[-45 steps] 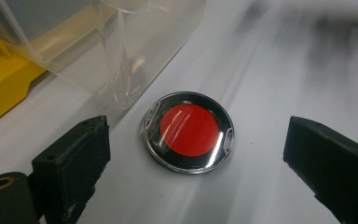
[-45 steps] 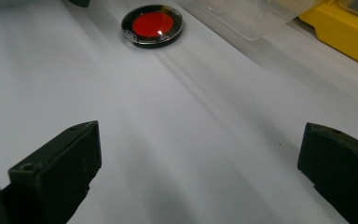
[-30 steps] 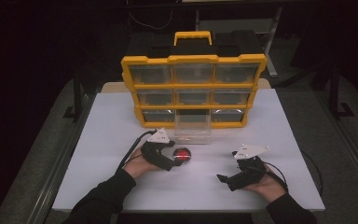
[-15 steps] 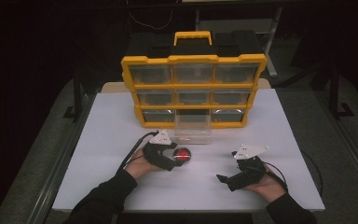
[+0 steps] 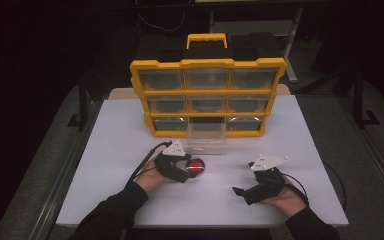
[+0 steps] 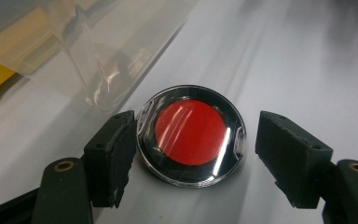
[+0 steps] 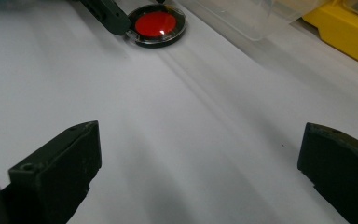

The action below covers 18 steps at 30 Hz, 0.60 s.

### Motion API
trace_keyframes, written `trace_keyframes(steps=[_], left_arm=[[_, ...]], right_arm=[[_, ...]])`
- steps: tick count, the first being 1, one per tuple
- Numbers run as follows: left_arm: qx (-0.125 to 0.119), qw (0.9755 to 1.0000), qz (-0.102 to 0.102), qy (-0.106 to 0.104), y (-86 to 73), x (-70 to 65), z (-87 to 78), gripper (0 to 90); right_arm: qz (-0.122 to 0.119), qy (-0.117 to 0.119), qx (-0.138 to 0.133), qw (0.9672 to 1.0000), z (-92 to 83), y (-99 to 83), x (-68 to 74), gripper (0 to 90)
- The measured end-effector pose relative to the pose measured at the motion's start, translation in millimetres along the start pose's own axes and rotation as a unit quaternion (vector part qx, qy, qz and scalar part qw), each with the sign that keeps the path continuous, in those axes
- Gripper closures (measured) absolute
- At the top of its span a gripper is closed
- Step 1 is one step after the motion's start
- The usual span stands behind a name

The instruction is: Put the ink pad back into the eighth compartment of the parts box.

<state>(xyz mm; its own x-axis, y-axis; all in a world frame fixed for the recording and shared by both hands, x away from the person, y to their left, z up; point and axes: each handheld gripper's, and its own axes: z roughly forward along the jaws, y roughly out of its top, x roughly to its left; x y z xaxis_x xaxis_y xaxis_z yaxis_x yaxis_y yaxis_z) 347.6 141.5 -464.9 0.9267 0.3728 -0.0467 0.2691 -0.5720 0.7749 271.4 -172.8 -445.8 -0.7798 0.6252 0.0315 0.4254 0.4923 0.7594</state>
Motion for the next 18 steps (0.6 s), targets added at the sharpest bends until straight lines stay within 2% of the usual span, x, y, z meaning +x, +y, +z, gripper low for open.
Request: trace_keyframes(steps=[18], left_arm=[[0.000, 1.0000, 0.008, 0.003, 4.0, -2.2, 5.2, 26.1]], right_arm=[[0.001, 0.001, -0.001, 1.0000, -0.2, 0.2, -0.7, 0.0]])
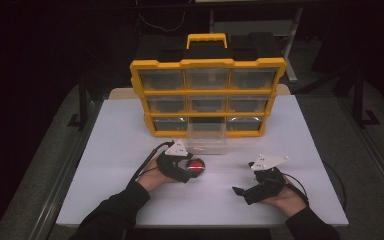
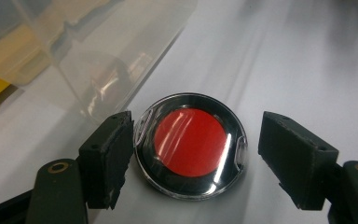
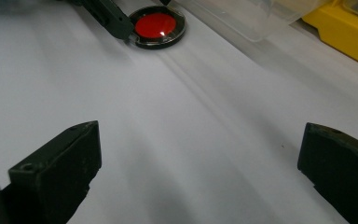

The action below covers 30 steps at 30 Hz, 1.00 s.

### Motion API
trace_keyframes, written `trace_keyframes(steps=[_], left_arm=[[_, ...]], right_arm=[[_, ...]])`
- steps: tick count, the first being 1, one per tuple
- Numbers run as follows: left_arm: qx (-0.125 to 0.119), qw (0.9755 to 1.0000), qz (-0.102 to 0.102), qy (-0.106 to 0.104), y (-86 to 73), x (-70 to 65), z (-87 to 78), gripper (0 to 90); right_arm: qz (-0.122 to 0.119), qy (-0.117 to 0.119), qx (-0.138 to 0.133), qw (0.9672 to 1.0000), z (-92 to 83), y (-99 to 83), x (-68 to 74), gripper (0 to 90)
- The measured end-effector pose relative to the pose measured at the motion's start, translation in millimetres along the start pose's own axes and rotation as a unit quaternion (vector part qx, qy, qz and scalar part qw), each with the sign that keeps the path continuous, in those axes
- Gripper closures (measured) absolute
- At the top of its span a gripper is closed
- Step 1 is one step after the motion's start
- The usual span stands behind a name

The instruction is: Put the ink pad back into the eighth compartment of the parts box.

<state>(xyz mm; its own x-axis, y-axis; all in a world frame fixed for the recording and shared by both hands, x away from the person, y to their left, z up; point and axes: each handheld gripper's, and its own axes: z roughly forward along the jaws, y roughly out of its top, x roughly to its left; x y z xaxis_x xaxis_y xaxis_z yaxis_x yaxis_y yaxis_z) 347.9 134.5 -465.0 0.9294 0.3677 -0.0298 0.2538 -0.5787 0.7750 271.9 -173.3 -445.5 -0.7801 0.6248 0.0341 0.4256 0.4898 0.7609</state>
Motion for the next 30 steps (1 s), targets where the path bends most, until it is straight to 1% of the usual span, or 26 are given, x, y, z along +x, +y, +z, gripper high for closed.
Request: trace_keyframes(steps=[10, 23, 27, 30], left_arm=[[0.008, 0.9999, 0.011, -0.003, 1.1, -3.8, 3.9, 24.3], [0.015, 0.9997, 0.019, -0.004, 2.3, -6.8, 8.3, 24.7], [0.013, 0.9998, 0.017, -0.005, 3.9, -7.5, 10.9, 25.7], [0.017, 0.9996, 0.023, -0.005, 5.6, -8.6, 13.7, 26.0]], right_arm=[[-0.001, 0.000, 0.000, 1.0000, 0.0, 0.0, 0.2, 0.0], [-0.001, 0.001, 0.001, 1.0000, 0.5, 0.1, 0.5, 0.0], [-0.001, 0.002, 0.000, 1.0000, 0.5, 0.2, 0.5, 0.0], [0.000, 0.002, -0.001, 1.0000, 0.3, 0.3, 0.6, 0.0]])
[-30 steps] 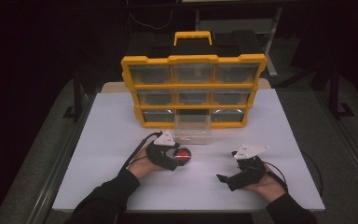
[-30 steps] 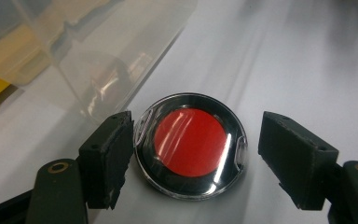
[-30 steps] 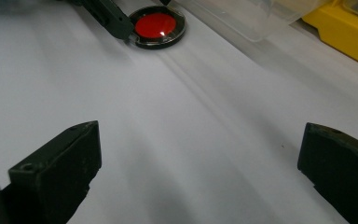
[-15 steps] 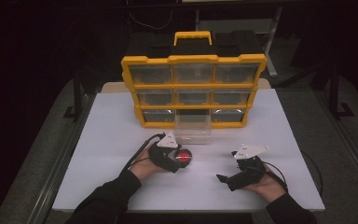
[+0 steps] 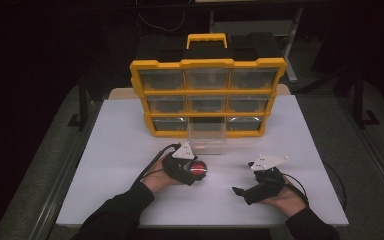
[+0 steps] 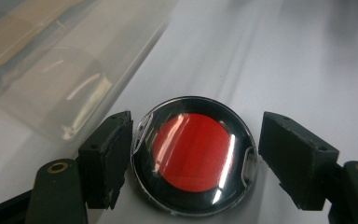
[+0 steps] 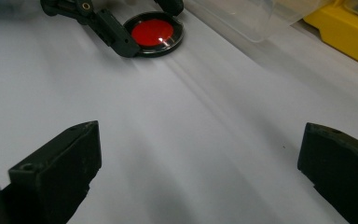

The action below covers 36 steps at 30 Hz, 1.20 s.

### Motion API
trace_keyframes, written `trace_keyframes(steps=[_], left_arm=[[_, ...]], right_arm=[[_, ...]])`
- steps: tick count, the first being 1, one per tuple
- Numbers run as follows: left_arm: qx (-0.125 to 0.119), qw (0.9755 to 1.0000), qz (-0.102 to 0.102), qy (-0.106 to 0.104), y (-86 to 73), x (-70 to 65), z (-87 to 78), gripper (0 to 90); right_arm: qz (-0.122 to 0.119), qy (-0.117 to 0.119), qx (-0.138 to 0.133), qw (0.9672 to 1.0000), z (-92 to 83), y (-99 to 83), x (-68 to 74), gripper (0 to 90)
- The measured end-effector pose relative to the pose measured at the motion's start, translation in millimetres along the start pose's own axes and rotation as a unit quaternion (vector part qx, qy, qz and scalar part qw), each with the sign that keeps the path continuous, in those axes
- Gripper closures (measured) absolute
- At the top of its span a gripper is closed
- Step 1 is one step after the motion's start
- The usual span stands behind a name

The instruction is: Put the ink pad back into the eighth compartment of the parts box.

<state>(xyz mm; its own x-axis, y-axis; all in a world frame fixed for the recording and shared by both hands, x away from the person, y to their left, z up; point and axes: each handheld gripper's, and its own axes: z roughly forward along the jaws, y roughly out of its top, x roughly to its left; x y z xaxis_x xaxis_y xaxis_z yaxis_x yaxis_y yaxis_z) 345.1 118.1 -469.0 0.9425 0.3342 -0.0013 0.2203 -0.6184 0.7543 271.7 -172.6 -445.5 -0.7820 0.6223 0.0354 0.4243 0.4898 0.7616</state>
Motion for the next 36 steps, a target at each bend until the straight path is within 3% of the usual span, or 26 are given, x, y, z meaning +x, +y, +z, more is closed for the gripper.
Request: trace_keyframes(steps=[10, 36], left_arm=[[0.006, 1.0000, 0.007, 0.002, 1.4, -0.9, 2.5, 28.9], [-0.002, 0.9999, 0.000, -0.011, 1.3, -0.2, -2.4, 29.7]], right_arm=[[0.000, 0.002, -0.001, 1.0000, -0.2, 0.3, 0.2, 0.0], [0.001, 0.003, 0.001, 1.0000, 0.7, 0.0, 0.0, 0.0]])
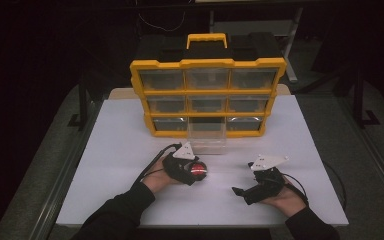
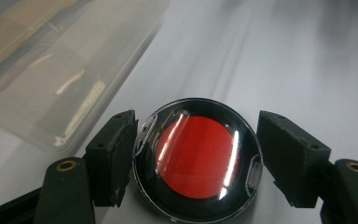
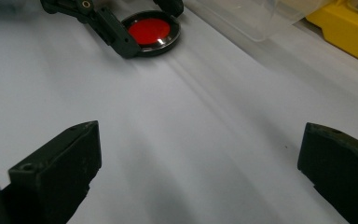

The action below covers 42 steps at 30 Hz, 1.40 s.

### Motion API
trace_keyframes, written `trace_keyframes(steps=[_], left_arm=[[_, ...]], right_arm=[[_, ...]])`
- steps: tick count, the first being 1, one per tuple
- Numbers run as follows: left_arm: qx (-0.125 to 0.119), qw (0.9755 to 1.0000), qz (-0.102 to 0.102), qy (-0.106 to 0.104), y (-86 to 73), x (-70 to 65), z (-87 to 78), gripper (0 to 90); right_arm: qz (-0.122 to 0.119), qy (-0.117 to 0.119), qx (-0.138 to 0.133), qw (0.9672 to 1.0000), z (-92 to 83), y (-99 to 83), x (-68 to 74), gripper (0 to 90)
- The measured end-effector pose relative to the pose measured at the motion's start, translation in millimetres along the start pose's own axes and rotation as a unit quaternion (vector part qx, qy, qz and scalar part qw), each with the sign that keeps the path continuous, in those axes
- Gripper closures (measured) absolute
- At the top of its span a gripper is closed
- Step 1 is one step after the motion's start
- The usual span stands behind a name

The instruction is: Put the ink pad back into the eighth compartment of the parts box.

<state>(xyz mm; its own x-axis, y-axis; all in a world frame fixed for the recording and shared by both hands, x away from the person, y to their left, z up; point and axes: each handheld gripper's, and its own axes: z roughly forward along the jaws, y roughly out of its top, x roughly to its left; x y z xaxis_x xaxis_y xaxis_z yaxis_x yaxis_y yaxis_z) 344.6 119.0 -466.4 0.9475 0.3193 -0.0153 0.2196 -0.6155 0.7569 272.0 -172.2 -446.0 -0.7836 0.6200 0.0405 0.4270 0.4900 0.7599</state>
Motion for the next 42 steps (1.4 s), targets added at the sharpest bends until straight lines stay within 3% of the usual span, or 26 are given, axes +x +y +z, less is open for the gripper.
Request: trace_keyframes(steps=[20, 42], left_arm=[[0.003, 1.0000, -0.005, -0.008, -4.3, -0.4, -17.3, 29.7], [0.004, 0.9999, -0.009, 0.001, -11.8, -0.5, -40.6, 29.7]], right_arm=[[0.002, 0.000, -0.001, 1.0000, -0.3, -0.3, -0.9, 0.0], [0.004, 0.000, -0.004, 1.0000, -1.0, 0.2, -0.7, 0.0]])
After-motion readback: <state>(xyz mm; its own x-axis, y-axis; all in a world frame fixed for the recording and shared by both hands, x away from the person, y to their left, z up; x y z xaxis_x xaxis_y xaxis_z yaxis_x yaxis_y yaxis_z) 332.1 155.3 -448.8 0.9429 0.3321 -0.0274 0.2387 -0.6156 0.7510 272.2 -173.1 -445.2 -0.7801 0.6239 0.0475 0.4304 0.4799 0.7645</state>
